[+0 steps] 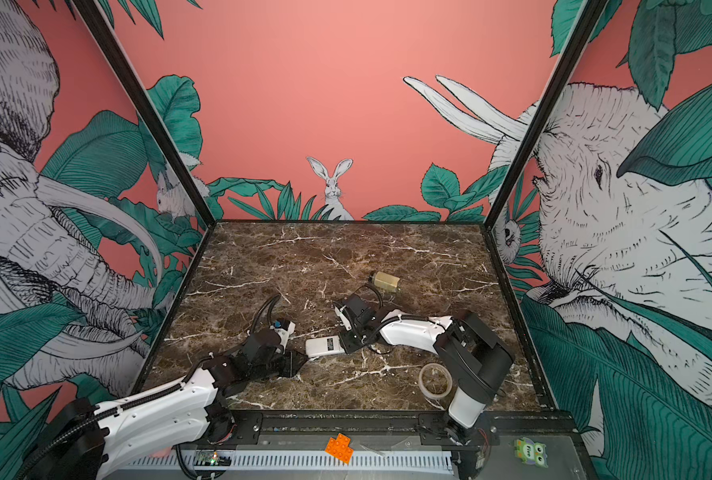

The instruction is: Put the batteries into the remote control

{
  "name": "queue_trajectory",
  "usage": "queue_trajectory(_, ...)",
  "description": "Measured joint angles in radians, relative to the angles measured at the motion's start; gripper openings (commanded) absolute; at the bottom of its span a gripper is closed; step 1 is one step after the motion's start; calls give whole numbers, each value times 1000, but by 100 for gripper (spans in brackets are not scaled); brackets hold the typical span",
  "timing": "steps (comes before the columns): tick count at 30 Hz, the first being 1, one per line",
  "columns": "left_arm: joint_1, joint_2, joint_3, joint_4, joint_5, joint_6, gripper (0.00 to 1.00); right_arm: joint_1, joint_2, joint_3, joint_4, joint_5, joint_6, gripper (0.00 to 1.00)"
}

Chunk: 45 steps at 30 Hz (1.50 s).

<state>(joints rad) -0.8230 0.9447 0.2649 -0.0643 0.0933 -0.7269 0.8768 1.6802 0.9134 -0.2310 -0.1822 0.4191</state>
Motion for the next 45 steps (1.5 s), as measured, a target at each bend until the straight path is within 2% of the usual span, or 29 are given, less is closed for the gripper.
queue_trajectory(11, -1, 181, 33, 98, 20, 11, 26, -1, 2, -2, 14, -1, 5, 30)
queue_trajectory(22, 1, 183, 34, 96, 47, 12, 23, 2, 9, 2, 17, 0, 27, 29)
queue_trajectory(31, 1, 180, 34, 88, 48, 8, 22, 11, 12, 10, 10, 19, 42, 34)
queue_trajectory(37, 1, 173, 38, 69, 32, 18, 24, 27, 2, 9, 2, 36, 23, 43)
queue_trajectory(42, 14, 163, 64, 25, 16, 38, 30, 39, -39, 5, -36, 32, -34, 68)
queue_trajectory(45, 25, 127, 80, -19, 8, 48, 38, 39, -87, 2, -46, 30, -90, 78)
